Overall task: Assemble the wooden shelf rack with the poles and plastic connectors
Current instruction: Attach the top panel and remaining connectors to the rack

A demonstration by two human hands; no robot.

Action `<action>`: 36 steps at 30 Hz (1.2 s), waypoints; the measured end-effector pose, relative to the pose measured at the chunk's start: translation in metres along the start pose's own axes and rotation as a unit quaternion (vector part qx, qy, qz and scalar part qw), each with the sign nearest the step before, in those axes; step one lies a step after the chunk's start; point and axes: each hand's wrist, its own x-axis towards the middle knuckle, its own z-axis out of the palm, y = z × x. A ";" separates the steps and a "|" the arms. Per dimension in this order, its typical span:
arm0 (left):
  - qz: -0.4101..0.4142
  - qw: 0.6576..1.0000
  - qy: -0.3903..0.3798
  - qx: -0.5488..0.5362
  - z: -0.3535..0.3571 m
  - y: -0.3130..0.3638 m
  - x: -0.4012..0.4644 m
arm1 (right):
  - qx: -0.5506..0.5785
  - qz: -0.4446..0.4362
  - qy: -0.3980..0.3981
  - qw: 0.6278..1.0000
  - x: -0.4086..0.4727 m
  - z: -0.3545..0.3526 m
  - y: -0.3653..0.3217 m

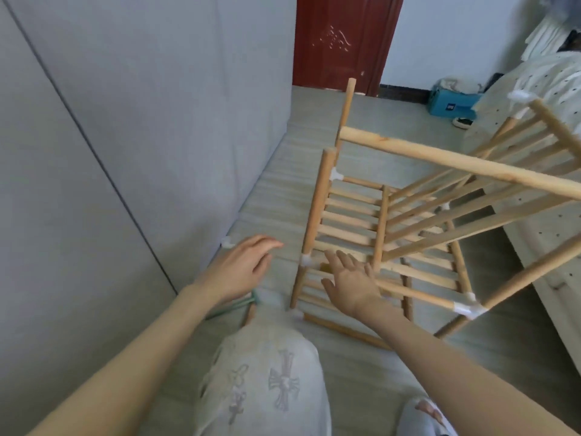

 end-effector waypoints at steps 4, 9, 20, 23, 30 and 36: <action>-0.120 0.990 -0.052 -0.045 0.048 -0.065 -0.022 | -0.037 -0.008 -0.018 0.999 0.048 0.026 -0.012; -0.214 0.968 -0.117 -0.061 0.102 -0.129 -0.032 | -0.077 -0.084 0.073 0.991 0.083 0.040 0.001; -0.289 0.926 -0.204 0.135 0.188 -0.225 0.084 | -0.096 -0.130 0.166 0.973 0.163 0.022 0.040; -0.305 0.913 -0.210 0.169 0.201 -0.246 0.105 | -0.108 -0.138 0.158 0.972 0.173 0.020 0.049; -0.313 0.919 -0.166 0.173 0.215 -0.246 0.096 | -0.104 -0.148 0.171 0.968 0.178 0.021 0.053; -0.277 0.938 -0.144 0.152 0.213 -0.222 0.080 | -0.087 -0.134 0.148 0.976 0.175 0.022 0.053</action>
